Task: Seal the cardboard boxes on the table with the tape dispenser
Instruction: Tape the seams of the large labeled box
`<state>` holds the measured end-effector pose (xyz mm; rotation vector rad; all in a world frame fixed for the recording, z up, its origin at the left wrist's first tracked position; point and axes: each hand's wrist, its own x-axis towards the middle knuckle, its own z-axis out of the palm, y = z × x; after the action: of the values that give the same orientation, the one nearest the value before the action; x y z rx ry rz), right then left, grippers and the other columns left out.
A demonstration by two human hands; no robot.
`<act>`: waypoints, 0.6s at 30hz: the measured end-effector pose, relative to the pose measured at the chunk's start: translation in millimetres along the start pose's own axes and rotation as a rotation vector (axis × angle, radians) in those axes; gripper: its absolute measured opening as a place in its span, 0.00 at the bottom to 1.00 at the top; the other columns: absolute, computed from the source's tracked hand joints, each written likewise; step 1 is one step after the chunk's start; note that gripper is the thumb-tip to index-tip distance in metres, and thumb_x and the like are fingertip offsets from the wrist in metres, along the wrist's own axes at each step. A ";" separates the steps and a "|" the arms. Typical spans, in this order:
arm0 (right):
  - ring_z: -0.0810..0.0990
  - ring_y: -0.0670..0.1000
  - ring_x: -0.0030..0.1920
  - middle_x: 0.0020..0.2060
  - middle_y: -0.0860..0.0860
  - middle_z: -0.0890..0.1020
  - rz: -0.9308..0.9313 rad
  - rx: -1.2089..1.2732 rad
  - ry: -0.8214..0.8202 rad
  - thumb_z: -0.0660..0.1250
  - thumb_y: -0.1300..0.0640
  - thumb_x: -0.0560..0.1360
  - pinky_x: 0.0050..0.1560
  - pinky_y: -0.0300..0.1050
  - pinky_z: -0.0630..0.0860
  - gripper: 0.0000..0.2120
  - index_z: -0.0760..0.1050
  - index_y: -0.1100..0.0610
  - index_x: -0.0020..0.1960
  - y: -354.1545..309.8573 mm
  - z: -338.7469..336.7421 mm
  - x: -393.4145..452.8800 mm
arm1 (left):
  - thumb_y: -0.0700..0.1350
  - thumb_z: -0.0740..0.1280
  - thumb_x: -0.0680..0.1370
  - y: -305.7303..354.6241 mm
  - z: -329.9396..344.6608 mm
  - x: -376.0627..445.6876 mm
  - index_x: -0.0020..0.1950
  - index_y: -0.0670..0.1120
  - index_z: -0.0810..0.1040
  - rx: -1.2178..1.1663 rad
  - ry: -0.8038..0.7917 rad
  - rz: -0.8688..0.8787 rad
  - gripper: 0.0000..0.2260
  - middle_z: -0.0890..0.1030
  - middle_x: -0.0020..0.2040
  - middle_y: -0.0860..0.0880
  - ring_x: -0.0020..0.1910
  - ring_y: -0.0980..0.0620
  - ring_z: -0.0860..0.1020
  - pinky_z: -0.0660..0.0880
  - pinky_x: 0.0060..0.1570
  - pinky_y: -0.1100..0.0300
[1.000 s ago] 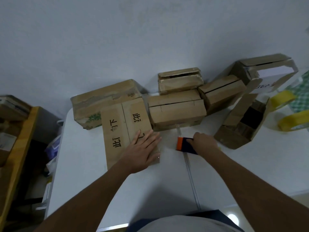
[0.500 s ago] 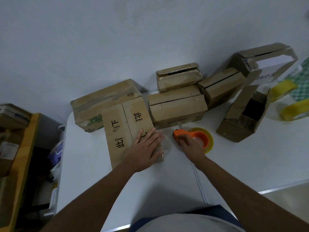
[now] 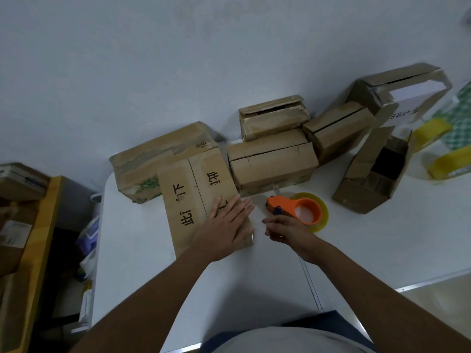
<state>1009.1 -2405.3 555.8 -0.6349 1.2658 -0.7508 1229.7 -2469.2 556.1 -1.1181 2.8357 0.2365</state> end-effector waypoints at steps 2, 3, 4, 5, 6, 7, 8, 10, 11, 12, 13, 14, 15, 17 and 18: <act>0.82 0.47 0.44 0.42 0.53 0.82 -0.019 -0.046 0.033 0.66 0.59 0.78 0.48 0.40 0.78 0.09 0.76 0.59 0.58 -6.2 -0.8 -1.7 | 0.63 0.39 0.83 0.9 -0.5 0.0 0.81 0.53 0.49 -0.009 0.006 -0.005 0.29 0.49 0.81 0.55 0.79 0.56 0.39 0.41 0.77 0.42; 0.82 0.47 0.43 0.42 0.53 0.83 -0.038 -0.084 0.048 0.67 0.59 0.78 0.46 0.39 0.77 0.10 0.74 0.59 0.59 -10.8 -1.5 -2.6 | 0.63 0.39 0.83 1.1 -0.1 -0.2 0.81 0.53 0.49 -0.008 0.002 -0.006 0.29 0.49 0.81 0.55 0.79 0.56 0.38 0.41 0.77 0.42; 0.83 0.48 0.43 0.42 0.54 0.83 -0.066 -0.139 0.065 0.68 0.59 0.77 0.45 0.40 0.78 0.12 0.72 0.59 0.59 -16.0 -1.7 -3.4 | 0.63 0.39 0.83 1.1 0.5 -0.9 0.81 0.52 0.49 -0.002 -0.003 -0.004 0.29 0.48 0.81 0.55 0.79 0.56 0.38 0.40 0.77 0.42; 0.83 0.49 0.42 0.41 0.55 0.84 -0.103 -0.205 0.086 0.68 0.59 0.77 0.44 0.40 0.78 0.13 0.70 0.58 0.59 -20.9 -1.2 -4.2 | 0.63 0.38 0.83 1.1 0.1 -1.0 0.81 0.52 0.48 -0.002 -0.004 0.001 0.29 0.47 0.81 0.55 0.79 0.56 0.38 0.40 0.77 0.43; 0.83 0.49 0.41 0.41 0.57 0.84 -0.145 -0.275 0.108 0.68 0.60 0.77 0.43 0.39 0.79 0.13 0.69 0.58 0.59 -24.7 0.4 -5.0 | 0.63 0.39 0.83 0.5 -1.5 -0.3 0.81 0.52 0.48 -0.019 0.000 0.011 0.29 0.46 0.81 0.55 0.79 0.56 0.38 0.39 0.77 0.43; 0.83 0.49 0.40 0.40 0.58 0.83 -0.187 -0.333 0.132 0.68 0.61 0.77 0.42 0.38 0.79 0.14 0.68 0.58 0.59 -27.0 3.2 -5.8 | 0.63 0.39 0.83 -0.6 -4.4 0.5 0.81 0.52 0.50 -0.062 0.007 0.024 0.29 0.46 0.81 0.55 0.79 0.57 0.39 0.38 0.77 0.44; 0.83 0.48 0.38 0.40 0.58 0.83 -0.224 -0.373 0.153 0.68 0.62 0.77 0.40 0.37 0.79 0.14 0.67 0.58 0.60 -27.9 6.9 -7.0 | 0.62 0.41 0.83 -2.2 -7.5 0.2 0.81 0.51 0.54 -0.126 0.026 0.031 0.28 0.49 0.81 0.55 0.79 0.57 0.41 0.39 0.78 0.45; 0.82 0.47 0.37 0.41 0.58 0.81 -0.276 -0.417 0.175 0.66 0.63 0.78 0.39 0.37 0.79 0.16 0.66 0.57 0.63 -25.7 13.6 -8.9 | 0.61 0.44 0.84 -8.2 -10.3 -5.9 0.79 0.50 0.61 -0.221 0.072 0.031 0.27 0.56 0.80 0.55 0.79 0.58 0.46 0.43 0.78 0.46; 0.82 0.46 0.36 0.41 0.57 0.80 -0.296 -0.446 0.188 0.66 0.63 0.78 0.39 0.36 0.78 0.16 0.66 0.56 0.63 -23.5 15.6 -9.5 | 0.62 0.45 0.84 -11.9 -9.0 -12.2 0.78 0.51 0.61 -0.214 0.073 0.031 0.27 0.58 0.80 0.55 0.79 0.58 0.48 0.45 0.78 0.46; 0.81 0.46 0.36 0.41 0.55 0.79 -0.315 -0.481 0.208 0.65 0.63 0.78 0.38 0.35 0.77 0.16 0.66 0.55 0.64 -21.0 16.4 -9.6 | 0.63 0.45 0.84 -14.8 -6.4 -19.4 0.79 0.52 0.58 -0.189 0.055 0.032 0.27 0.57 0.80 0.55 0.79 0.59 0.47 0.46 0.78 0.46; 0.81 0.45 0.36 0.41 0.53 0.79 -0.334 -0.510 0.229 0.65 0.62 0.79 0.38 0.34 0.76 0.16 0.66 0.55 0.64 -18.1 16.7 -9.3 | 0.64 0.45 0.83 -16.6 -2.5 -26.5 0.80 0.53 0.54 -0.168 0.030 0.032 0.28 0.54 0.80 0.56 0.79 0.59 0.46 0.44 0.79 0.46; 0.80 0.45 0.37 0.41 0.53 0.79 -0.350 -0.527 0.245 0.65 0.62 0.79 0.37 0.33 0.75 0.16 0.66 0.55 0.64 -15.3 16.8 -8.7 | 0.64 0.47 0.83 -17.3 1.0 -32.3 0.81 0.53 0.51 -0.137 0.010 0.035 0.28 0.52 0.81 0.55 0.80 0.58 0.45 0.44 0.78 0.47; 0.80 0.45 0.38 0.42 0.52 0.79 -0.360 -0.537 0.257 0.65 0.62 0.79 0.38 0.31 0.74 0.16 0.66 0.55 0.65 -12.7 17.0 -8.0 | 0.63 0.49 0.83 -16.8 3.8 -35.2 0.81 0.52 0.49 -0.076 0.009 0.049 0.29 0.51 0.81 0.54 0.80 0.55 0.46 0.45 0.78 0.46; 0.79 0.43 0.40 0.42 0.51 0.80 -0.363 -0.546 0.281 0.65 0.61 0.79 0.39 0.29 0.73 0.17 0.66 0.54 0.65 -8.3 16.8 -6.9 | 0.61 0.55 0.81 -13.8 5.3 -36.8 0.80 0.48 0.51 0.088 0.037 0.079 0.32 0.56 0.80 0.49 0.79 0.50 0.53 0.54 0.76 0.43; 0.79 0.41 0.41 0.42 0.50 0.80 -0.363 -0.546 0.296 0.65 0.60 0.79 0.39 0.27 0.72 0.17 0.66 0.53 0.65 -6.0 16.2 -6.6 | 0.60 0.58 0.80 -12.9 5.4 -36.9 0.80 0.46 0.51 0.154 0.045 0.081 0.34 0.58 0.80 0.48 0.79 0.49 0.55 0.55 0.76 0.43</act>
<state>1023.3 -2403.6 567.5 -1.2564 1.6723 -0.8170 1265.6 -2452.8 554.3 -0.9920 2.8833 -0.0018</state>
